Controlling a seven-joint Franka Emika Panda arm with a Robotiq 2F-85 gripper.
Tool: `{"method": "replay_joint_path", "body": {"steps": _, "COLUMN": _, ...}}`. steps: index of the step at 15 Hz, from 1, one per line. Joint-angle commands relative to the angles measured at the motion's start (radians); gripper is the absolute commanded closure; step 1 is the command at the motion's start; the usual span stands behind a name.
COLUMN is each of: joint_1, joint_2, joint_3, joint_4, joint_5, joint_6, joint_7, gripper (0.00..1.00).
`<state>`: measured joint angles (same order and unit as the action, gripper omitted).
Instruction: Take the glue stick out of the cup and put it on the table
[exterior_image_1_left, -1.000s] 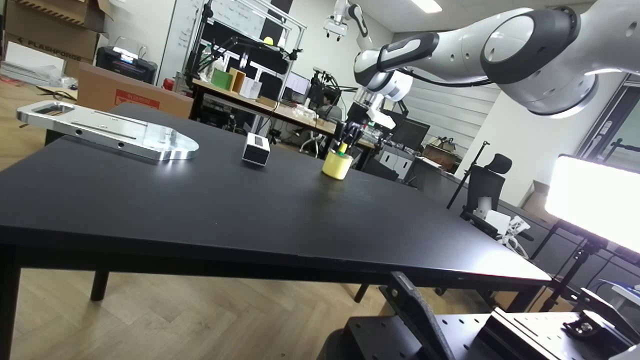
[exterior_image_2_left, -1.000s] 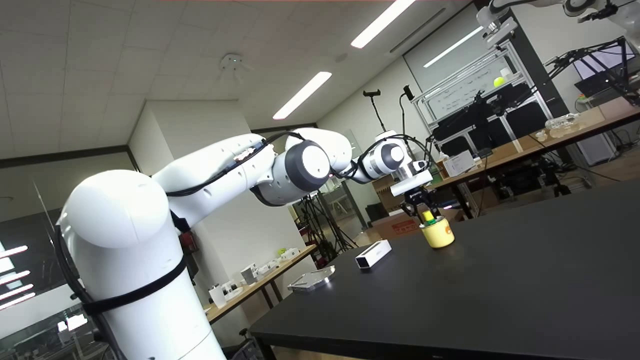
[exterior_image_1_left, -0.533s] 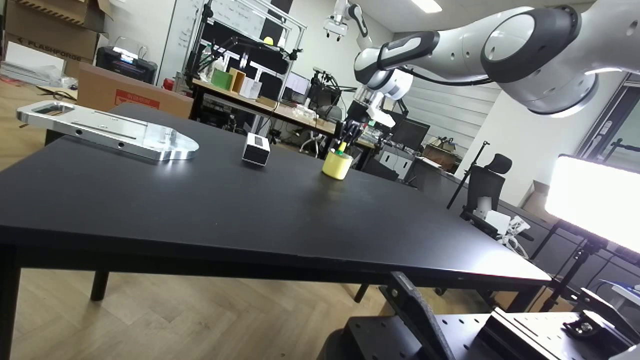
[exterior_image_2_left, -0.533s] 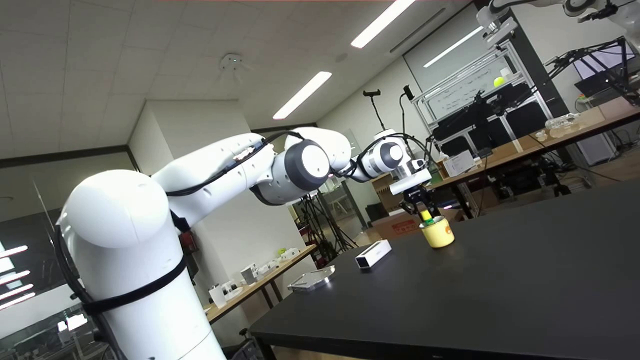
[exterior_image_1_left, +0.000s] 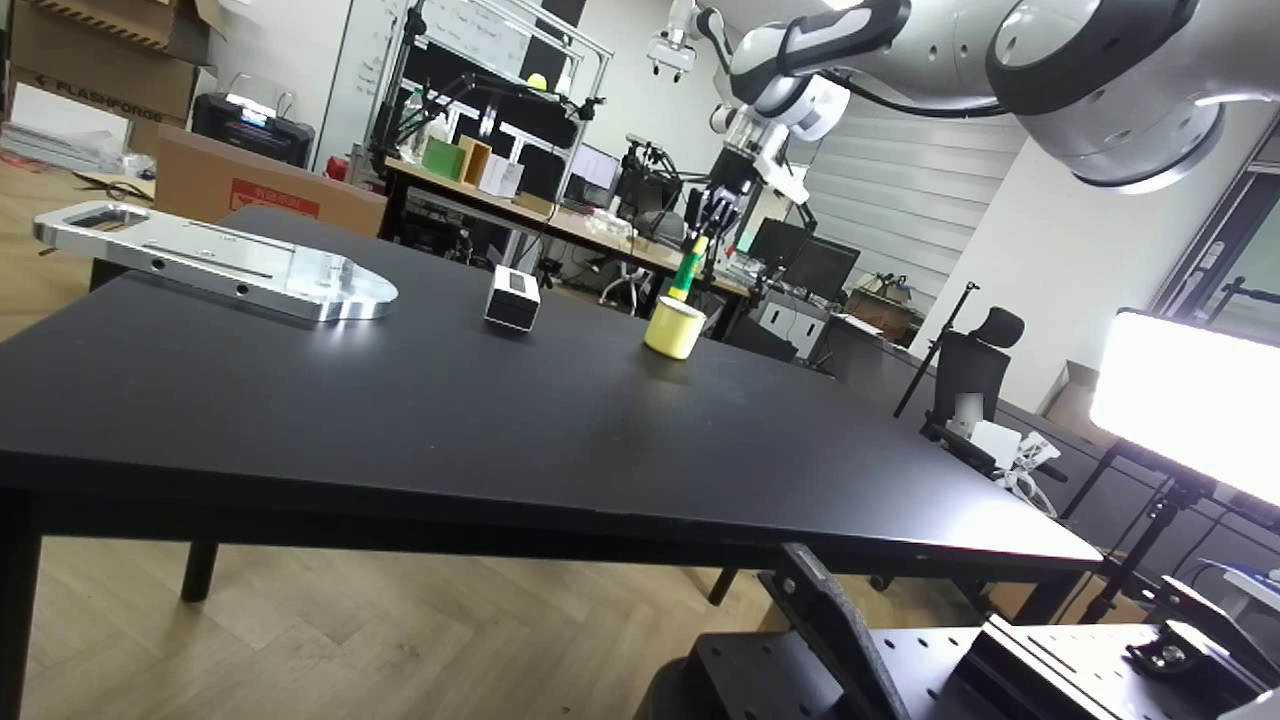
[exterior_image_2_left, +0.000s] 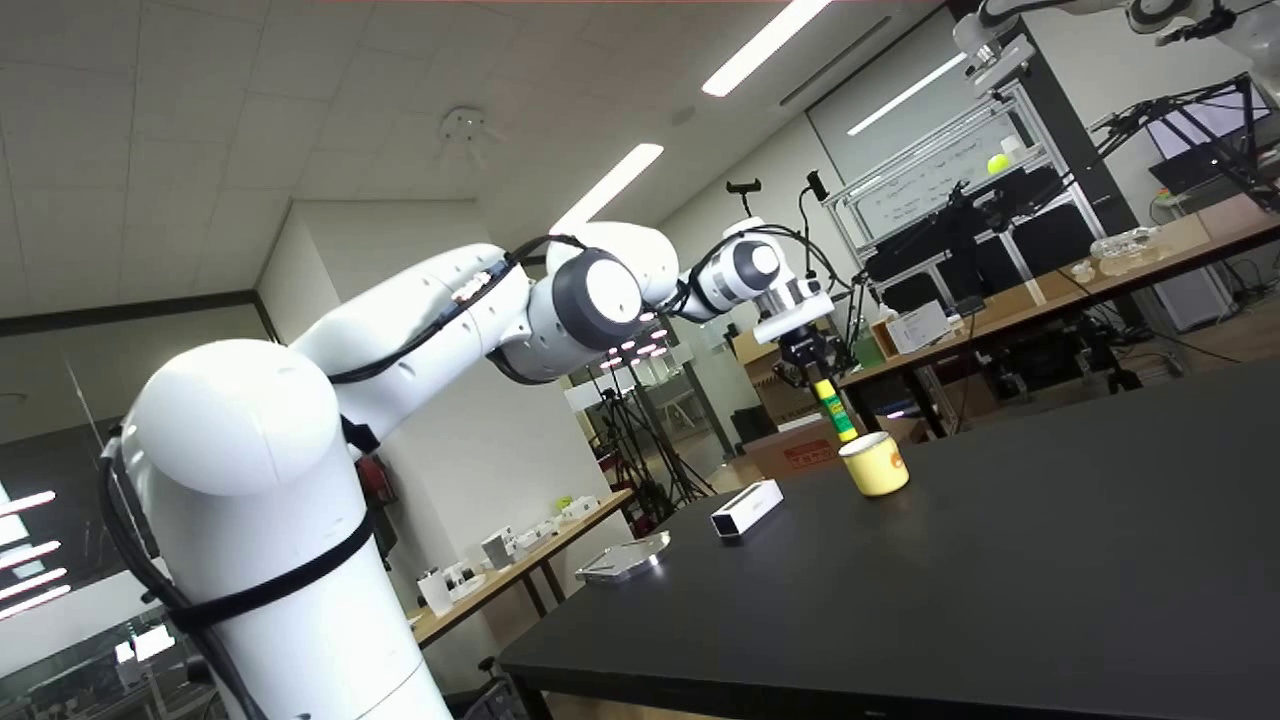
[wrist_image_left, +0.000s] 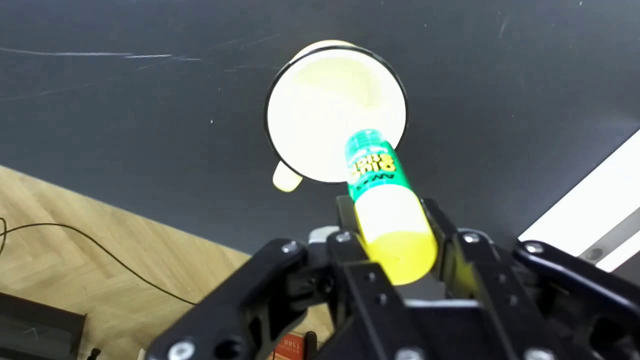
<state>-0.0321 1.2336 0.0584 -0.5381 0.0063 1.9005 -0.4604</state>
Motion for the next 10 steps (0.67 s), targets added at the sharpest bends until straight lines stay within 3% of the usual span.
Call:
{"method": "replay_joint_path", "body": {"steps": 1, "joint_1": 0.007, "joint_2": -0.075, "joint_3": -0.009, "joint_4": -0.035, "joint_5": -0.017, "joint_6": -0.031, "joint_7": -0.010, "gripper": 0.91}}
{"method": "replay_joint_path", "body": {"steps": 10, "joint_1": 0.005, "joint_2": -0.174, "joint_3": -0.004, "joint_4": -0.171, "joint_5": -0.017, "joint_6": -0.029, "joint_7": -0.045, "gripper": 0.91}}
